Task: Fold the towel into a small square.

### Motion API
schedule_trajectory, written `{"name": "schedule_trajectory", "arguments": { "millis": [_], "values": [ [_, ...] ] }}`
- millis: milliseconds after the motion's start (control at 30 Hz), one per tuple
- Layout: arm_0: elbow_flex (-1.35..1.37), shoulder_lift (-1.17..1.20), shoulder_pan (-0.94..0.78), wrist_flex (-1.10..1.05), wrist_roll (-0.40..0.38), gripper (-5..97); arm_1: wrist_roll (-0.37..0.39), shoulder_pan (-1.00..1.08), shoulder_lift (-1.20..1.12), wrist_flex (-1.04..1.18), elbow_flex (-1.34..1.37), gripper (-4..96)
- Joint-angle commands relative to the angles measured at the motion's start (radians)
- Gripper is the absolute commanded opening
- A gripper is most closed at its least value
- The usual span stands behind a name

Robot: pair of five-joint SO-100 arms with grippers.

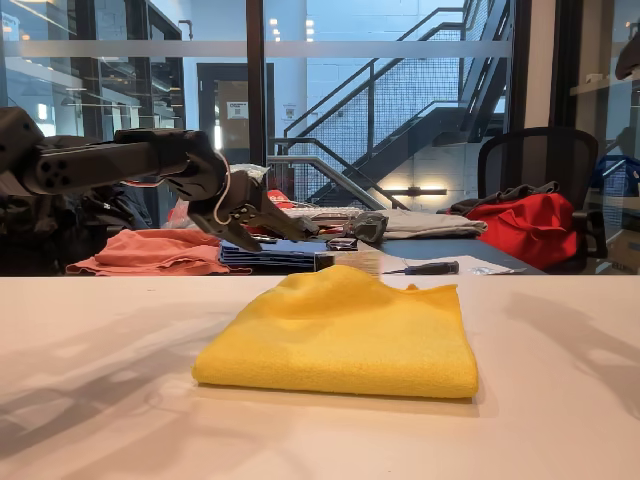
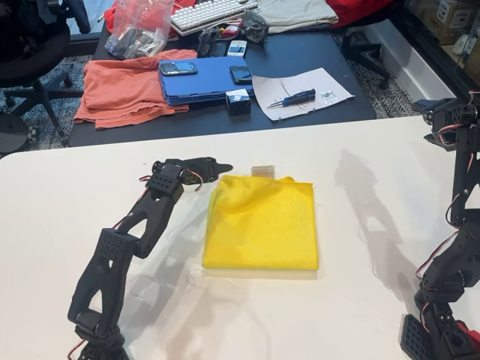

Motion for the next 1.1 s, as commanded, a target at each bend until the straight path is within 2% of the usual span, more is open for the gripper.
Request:
{"name": "schedule_trajectory", "arguments": {
  "millis": [0,233,300,367,433,533,667,767,933,1067],
  "values": [
    [-0.011,0.020,0.002,0.023,0.003,29,-0.002,-0.009,0.034,-0.006,-0.026,22.8],
    [-0.011,0.023,-0.060,0.023,0.005,29,-0.006,0.049,0.083,-0.003,-0.069,18.9],
    [-0.011,0.021,-0.061,0.021,0.005,29,-0.008,0.078,0.083,0.002,-0.075,14.0],
    [-0.011,0.028,-0.055,0.021,0.005,29,-0.018,0.107,0.098,-0.003,-0.083,4.9],
    [-0.011,0.029,-0.040,0.021,0.005,29,-0.057,0.147,0.107,-0.006,-0.110,-4.0],
    [-0.011,0.029,-0.011,0.021,0.005,29,-0.133,0.181,0.064,-0.025,-0.138,0.2],
    [-0.011,0.031,0.000,0.020,0.005,29,-0.230,0.195,-0.026,-0.146,-0.141,-2.8],
    [-0.011,0.031,0.000,0.020,0.005,29,-0.267,0.210,-0.069,-0.215,-0.129,-2.1],
    [-0.011,0.031,0.002,0.020,0.006,29,-0.244,0.233,-0.164,-0.224,-0.137,-2.1],
    [-0.012,0.032,-0.003,0.020,0.006,29,-0.149,0.245,-0.230,-0.222,-0.132,-2.1]
  ]
}}
